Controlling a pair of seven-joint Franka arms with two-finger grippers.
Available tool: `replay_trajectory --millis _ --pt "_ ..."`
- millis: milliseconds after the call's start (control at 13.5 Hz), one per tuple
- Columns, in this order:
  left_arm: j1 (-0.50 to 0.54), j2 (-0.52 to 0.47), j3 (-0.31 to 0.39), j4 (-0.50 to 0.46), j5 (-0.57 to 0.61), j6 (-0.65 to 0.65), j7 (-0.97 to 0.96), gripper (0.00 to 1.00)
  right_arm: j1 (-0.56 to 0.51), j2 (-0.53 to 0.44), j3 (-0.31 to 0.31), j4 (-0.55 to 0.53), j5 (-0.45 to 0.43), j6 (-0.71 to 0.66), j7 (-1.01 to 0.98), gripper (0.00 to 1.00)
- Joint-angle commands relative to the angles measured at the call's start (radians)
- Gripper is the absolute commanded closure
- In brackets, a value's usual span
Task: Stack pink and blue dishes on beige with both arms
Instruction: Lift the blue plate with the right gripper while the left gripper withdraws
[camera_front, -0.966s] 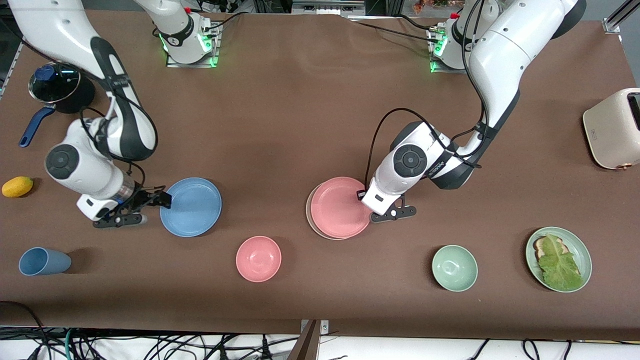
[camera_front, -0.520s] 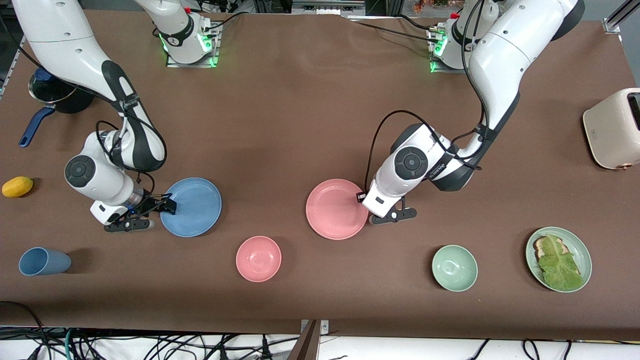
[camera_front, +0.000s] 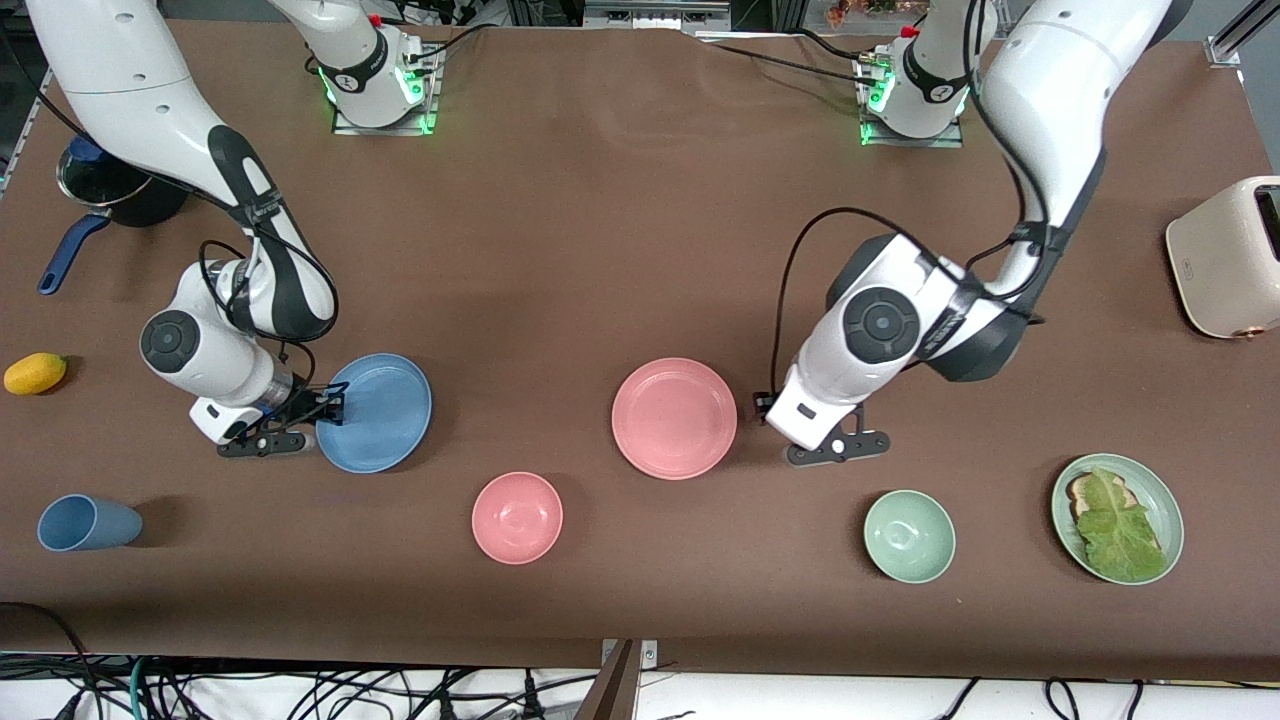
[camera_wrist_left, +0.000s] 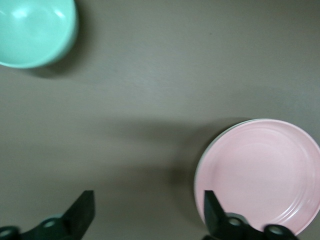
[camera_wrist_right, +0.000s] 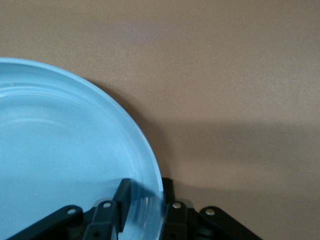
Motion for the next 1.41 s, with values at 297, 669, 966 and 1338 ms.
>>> replay_trajectory --millis 297,669,966,1338 --pt "0.115 -0.109 0.055 0.033 -0.109 -0.197 0.412 0.00 -0.010 -0.021 0.011 -0.001 -0.002 -0.023 -0.005 1.00" --pt "0.106 -0.135 0.272 0.087 -0.243 -0.269 0.683 0.00 -0.003 -0.047 0.030 0.161 -0.001 -0.277 -0.007 1.00" --pt "0.101 -0.161 0.371 0.087 -0.243 -0.308 0.749 0.00 -0.003 -0.049 0.112 0.292 0.009 -0.460 0.034 1.00" --pt "0.109 -0.281 0.397 0.104 -0.286 -0.446 0.747 0.00 -0.001 -0.082 0.241 0.301 0.006 -0.496 0.236 1.00"
